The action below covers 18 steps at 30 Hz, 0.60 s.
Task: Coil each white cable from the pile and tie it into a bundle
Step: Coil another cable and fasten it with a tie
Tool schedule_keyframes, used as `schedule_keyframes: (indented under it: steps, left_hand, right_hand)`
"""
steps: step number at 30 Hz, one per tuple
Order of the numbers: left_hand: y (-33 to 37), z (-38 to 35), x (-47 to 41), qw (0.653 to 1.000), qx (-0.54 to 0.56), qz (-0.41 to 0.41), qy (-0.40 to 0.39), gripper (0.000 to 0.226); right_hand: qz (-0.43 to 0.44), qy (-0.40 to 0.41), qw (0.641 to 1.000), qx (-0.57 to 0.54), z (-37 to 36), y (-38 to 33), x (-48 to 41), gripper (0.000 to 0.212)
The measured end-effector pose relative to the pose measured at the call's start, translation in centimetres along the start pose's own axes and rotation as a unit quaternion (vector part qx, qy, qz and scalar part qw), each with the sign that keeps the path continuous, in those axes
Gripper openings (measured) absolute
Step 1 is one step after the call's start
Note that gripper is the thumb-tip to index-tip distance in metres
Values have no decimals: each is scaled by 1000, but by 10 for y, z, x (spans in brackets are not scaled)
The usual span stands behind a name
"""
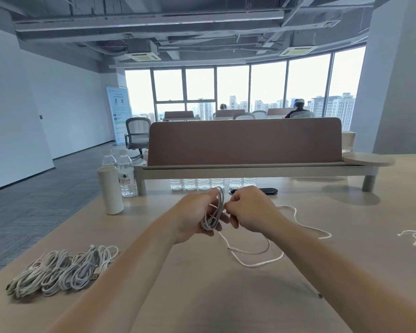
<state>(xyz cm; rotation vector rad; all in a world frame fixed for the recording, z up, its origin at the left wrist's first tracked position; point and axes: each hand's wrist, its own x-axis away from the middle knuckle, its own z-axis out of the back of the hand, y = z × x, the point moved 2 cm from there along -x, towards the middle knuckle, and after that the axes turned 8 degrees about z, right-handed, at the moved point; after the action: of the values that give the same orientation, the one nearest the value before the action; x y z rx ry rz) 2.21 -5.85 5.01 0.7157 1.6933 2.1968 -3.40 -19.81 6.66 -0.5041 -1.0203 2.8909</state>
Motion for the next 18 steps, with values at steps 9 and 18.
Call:
schedule_keyframes:
  steps: [9,18]
  left_hand:
    - [-2,1,-2,997,66,17,37,47]
    - [6,41,1,986,152,24,70,49]
  right_hand:
    - [22,-24,997,-66,-3,6,2,27]
    - [-37,-98,969,-223,10,45,5,10]
